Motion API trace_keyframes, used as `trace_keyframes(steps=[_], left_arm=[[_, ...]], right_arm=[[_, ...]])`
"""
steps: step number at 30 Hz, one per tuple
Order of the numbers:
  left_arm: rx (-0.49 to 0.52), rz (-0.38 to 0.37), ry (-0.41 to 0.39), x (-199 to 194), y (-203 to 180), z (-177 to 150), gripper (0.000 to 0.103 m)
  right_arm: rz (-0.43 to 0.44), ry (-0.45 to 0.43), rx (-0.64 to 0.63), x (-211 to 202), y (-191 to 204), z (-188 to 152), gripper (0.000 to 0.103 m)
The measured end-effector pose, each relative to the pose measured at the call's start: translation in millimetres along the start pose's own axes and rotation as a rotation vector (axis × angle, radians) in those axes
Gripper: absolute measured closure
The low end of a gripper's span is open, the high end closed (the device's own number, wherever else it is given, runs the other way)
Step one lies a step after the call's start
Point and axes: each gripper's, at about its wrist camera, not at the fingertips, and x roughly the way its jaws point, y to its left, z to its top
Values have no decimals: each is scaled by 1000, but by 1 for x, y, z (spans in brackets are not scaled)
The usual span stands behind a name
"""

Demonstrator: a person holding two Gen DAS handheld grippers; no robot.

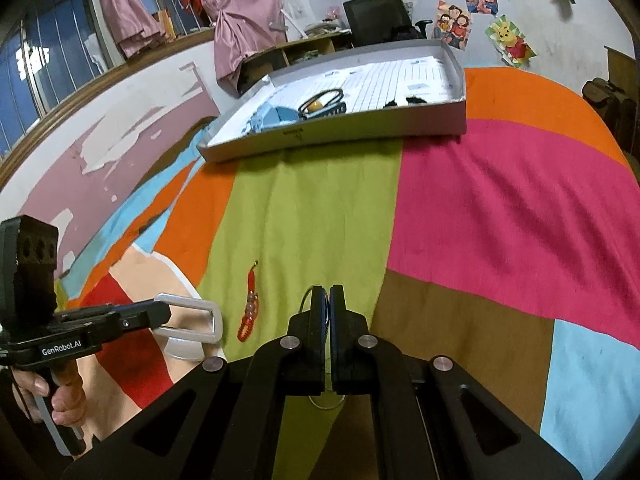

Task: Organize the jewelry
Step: 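Carry the claw clip and hoop ring over the tray and open both tools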

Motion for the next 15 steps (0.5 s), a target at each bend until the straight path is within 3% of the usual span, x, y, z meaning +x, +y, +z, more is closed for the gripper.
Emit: trace_keyframes(steps=[6,10,15], left_arm=[[44,18,-102,-9,-18,47,98],[58,16,-212,-12,-32,96,98],[68,23,-275,14,-43,151,98]], right_arm=[[24,-108,29,-7,1,18,101],[27,-233,44,-18,-6,49,101],[29,-361,70,-11,-20,97,101]])
